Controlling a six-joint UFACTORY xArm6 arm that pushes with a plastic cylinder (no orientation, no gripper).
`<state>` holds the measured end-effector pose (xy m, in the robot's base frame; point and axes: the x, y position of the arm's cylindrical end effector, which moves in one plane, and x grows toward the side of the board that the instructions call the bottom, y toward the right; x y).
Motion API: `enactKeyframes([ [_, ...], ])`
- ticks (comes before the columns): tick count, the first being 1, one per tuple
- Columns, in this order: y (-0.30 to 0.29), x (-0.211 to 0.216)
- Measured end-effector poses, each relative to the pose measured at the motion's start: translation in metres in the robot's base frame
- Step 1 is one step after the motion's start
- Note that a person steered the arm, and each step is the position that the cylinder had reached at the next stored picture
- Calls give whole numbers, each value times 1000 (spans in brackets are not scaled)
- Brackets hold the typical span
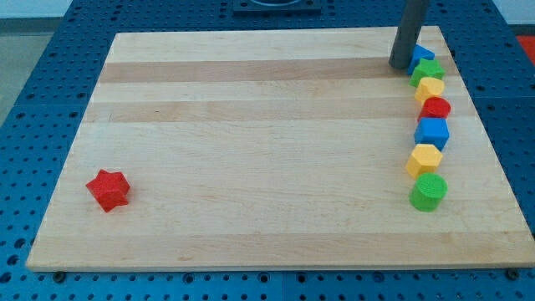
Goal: Move the green circle diagonally bottom right to yellow hexagon
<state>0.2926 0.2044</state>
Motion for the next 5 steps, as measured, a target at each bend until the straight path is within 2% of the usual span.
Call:
enactKeyframes([
  [1,6,2],
  [2,-14,17],
  [3,-23,92],
  [4,-42,131],
  [5,-54,147],
])
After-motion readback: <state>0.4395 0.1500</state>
